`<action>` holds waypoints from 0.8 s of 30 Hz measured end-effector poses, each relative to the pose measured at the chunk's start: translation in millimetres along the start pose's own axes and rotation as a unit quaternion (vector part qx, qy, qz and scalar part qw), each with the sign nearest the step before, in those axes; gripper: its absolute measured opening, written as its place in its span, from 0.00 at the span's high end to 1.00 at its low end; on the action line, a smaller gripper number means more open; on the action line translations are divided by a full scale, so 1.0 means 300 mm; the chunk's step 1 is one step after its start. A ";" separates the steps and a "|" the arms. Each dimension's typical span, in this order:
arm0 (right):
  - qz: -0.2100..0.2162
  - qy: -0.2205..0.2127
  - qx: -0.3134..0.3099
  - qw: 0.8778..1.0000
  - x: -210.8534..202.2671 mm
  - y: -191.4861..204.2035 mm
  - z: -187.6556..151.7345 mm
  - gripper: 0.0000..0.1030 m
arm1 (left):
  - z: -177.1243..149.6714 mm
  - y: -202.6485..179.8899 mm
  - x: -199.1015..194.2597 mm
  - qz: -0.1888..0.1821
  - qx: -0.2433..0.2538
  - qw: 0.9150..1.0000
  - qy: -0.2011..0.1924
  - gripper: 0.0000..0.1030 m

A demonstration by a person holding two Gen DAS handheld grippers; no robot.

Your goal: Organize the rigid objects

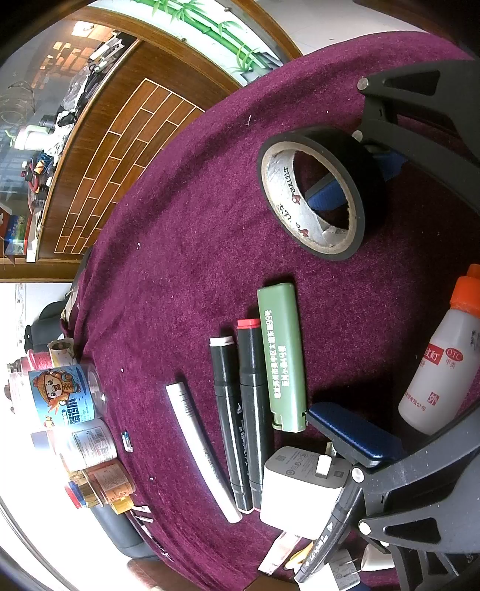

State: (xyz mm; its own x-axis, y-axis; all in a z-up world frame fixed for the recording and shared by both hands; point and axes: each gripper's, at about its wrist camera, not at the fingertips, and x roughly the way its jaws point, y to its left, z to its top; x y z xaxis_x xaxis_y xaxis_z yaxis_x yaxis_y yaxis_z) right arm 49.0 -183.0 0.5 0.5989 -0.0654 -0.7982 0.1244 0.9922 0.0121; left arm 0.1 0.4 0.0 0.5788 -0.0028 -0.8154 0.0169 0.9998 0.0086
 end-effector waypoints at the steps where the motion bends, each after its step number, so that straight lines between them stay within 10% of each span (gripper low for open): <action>1: 0.004 0.000 -0.006 1.000 -0.001 0.003 0.002 0.00 | 0.000 0.001 0.000 0.000 0.000 1.000 0.000 0.01; 7: 0.061 0.014 -0.024 0.998 -0.008 -0.033 0.008 0.00 | -0.008 0.008 -0.009 -0.015 0.012 1.000 0.018 0.01; 24: 0.029 0.059 -0.041 0.997 -0.032 -0.009 -0.025 0.00 | -0.069 0.009 -0.059 -0.026 0.033 0.999 0.019 0.02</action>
State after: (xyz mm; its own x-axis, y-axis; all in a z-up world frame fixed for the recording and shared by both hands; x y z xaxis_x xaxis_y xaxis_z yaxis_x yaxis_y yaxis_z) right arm 36.9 -184.2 3.7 0.5049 0.0007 -0.8632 0.0249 0.9996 0.0153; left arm -26.9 3.3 2.5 0.5450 -0.0536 -0.8367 0.1005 0.9949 0.0017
